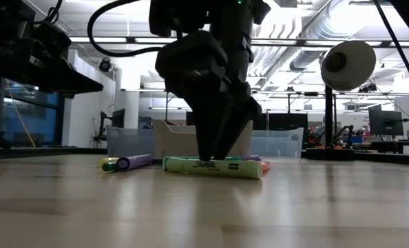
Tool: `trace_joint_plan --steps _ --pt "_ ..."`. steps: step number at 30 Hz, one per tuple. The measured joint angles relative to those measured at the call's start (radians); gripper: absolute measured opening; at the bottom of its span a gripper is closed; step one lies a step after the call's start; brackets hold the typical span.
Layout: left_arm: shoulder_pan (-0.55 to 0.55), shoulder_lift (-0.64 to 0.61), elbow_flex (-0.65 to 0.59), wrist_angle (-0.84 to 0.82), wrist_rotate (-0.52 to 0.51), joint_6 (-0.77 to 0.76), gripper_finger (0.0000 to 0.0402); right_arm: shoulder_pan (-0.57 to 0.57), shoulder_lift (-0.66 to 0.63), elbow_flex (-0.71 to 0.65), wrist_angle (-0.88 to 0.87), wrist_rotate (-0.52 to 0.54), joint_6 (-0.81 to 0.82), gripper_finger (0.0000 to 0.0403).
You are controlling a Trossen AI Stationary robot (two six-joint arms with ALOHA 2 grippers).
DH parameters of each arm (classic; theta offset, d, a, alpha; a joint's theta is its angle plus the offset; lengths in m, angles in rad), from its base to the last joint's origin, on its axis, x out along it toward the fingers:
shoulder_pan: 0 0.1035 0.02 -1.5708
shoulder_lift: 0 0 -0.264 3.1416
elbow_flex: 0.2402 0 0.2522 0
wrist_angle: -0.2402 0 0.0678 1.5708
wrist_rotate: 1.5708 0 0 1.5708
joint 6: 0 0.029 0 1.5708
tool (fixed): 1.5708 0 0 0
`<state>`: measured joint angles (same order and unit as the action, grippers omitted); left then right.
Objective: Pick & Place Markers
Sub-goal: Put the light green highlighter into the transparent bin
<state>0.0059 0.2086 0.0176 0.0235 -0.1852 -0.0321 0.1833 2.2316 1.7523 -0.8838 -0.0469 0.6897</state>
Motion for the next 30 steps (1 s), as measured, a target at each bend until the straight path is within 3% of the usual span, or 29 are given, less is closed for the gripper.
trace_joint_plan --steps 14,24,30 --pt "0.0 0.0 0.0 0.0 0.0 0.0 0.0001 0.01 0.011 -0.004 0.002 0.01 -0.039 0.0161" --pt "0.0 0.0 0.0 0.0 0.0 0.0 0.0001 0.014 0.001 -0.119 0.093 -0.018 -0.017 0.0159" --pt "0.0 0.0 0.0 0.0 0.0 0.0 0.0001 0.014 -0.001 -0.126 0.098 -0.012 -0.039 0.0136"
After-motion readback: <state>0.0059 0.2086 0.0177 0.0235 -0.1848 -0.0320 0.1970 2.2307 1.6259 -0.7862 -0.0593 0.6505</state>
